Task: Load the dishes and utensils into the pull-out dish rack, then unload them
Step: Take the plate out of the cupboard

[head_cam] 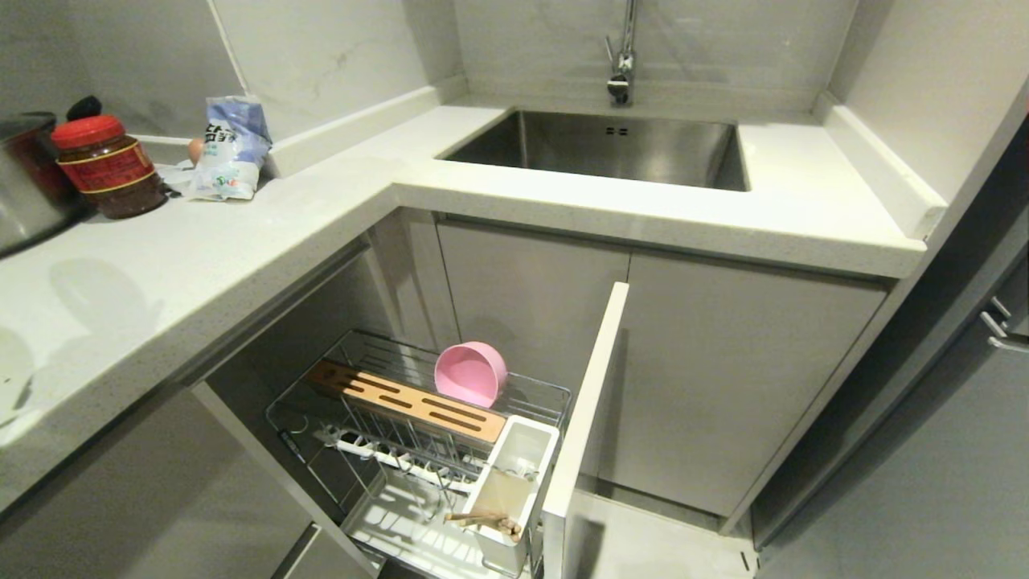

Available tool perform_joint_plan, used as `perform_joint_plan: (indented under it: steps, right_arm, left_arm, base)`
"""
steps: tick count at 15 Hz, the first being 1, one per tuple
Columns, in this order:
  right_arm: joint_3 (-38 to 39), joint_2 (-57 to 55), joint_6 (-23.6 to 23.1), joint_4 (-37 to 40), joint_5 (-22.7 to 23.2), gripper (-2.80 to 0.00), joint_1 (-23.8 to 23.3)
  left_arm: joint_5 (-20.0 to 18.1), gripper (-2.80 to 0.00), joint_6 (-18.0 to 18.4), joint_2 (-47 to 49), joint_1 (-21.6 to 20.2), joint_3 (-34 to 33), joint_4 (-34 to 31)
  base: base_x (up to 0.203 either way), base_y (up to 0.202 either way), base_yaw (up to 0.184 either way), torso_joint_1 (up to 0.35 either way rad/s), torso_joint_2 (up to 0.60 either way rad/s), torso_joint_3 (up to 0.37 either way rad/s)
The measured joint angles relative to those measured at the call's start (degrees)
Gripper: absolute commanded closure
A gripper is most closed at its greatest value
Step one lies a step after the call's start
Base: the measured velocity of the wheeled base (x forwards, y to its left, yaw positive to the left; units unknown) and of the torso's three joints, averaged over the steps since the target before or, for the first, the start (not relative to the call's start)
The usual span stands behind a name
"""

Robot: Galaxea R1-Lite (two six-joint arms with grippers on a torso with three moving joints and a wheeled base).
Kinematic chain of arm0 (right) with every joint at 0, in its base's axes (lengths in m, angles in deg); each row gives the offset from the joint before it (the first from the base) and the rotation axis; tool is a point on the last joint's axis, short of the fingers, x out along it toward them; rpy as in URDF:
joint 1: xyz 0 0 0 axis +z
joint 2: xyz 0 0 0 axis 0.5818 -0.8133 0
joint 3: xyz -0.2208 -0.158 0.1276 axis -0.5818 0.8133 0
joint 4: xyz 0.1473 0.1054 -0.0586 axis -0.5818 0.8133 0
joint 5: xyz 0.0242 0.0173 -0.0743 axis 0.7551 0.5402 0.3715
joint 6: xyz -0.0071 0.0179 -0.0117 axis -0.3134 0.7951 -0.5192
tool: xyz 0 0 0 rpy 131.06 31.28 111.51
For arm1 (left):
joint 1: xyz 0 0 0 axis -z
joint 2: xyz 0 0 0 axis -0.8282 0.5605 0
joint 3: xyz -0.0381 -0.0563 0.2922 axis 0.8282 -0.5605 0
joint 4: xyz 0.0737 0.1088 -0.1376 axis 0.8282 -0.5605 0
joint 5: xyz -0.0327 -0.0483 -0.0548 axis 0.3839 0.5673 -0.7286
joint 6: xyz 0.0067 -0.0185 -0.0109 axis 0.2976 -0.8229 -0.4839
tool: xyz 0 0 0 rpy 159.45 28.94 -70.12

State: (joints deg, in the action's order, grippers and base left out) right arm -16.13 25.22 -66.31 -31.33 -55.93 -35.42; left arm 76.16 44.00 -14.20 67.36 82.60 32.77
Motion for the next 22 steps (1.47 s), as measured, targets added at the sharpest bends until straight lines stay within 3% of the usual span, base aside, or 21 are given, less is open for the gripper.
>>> perform_joint_plan:
  steps: [2, 4, 7, 9, 17, 22]
  right_arm:
    - [0.0, 0.0, 0.0, 0.0, 0.0, 0.0, 0.0]
    - [0.0, 0.0, 0.02, 0.01, 0.0, 0.0, 0.0]
    - [0.0, 0.0, 0.0, 0.0, 0.0, 0.0, 0.0]
    - [0.0, 0.0, 0.0, 0.0, 0.0, 0.0, 0.0]
    - [0.0, 0.0, 0.02, 0.0, 0.0, 0.0, 0.0]
    - [0.0, 0.0, 0.02, 0.0, 0.0, 0.0, 0.0]
  left_arm:
    - [0.86, 0.0, 3.3, 2.46, -2.99, 3.6, -10.58]
    - [2.41, 0.0, 4.28, 6.03, -4.67, 7.46, -21.61]
    - [7.62, 0.0, 4.61, 12.97, -6.12, 14.62, -38.56]
    - [11.26, 0.0, 4.81, 17.67, -6.41, 18.24, -46.07]
    - [21.3, 0.0, 12.75, 34.2, -6.33, 21.38, -48.55]
    - [22.09, 0.0, 13.78, 38.89, -6.02, 21.44, -48.38]
  base:
    - [0.0, 0.0, 0.0, 0.0, 0.0, 0.0]
    - [0.0, 0.0, 0.0, 0.0, 0.0, 0.0]
    - [0.0, 0.0, 0.0, 0.0, 0.0, 0.0]
    - [0.0, 0.0, 0.0, 0.0, 0.0, 0.0]
    - [0.0, 0.0, 0.0, 0.0, 0.0, 0.0]
    - [0.0, 0.0, 0.0, 0.0, 0.0, 0.0]
